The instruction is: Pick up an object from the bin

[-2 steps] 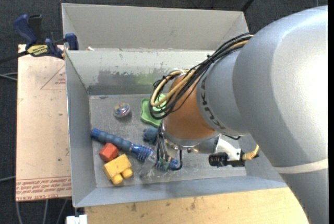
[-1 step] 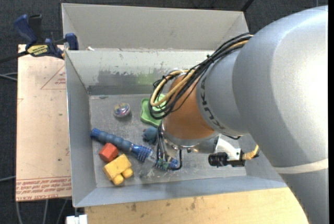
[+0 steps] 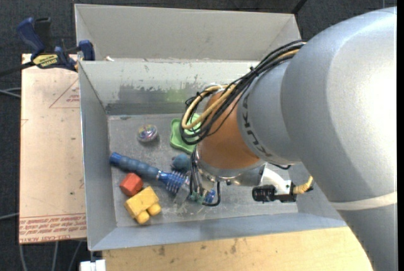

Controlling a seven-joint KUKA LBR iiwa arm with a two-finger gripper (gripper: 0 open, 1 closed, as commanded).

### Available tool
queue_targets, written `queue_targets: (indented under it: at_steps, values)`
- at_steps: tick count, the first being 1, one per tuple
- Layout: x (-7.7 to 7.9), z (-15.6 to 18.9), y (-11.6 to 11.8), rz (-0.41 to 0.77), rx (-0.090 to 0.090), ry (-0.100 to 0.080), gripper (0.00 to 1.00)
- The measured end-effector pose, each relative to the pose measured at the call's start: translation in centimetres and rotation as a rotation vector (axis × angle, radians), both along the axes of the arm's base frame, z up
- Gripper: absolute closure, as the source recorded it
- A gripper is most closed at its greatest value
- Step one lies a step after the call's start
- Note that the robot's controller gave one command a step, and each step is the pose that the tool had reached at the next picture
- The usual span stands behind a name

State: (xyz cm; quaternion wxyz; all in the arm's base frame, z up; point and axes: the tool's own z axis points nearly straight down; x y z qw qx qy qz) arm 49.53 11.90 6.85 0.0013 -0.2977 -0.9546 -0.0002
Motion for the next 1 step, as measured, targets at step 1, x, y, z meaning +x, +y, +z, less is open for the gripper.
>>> queue_targets:
  at_steps: [1]
  values:
    - [-0.03,1.42,0.03,0.002,0.000,-0.001,1.00]
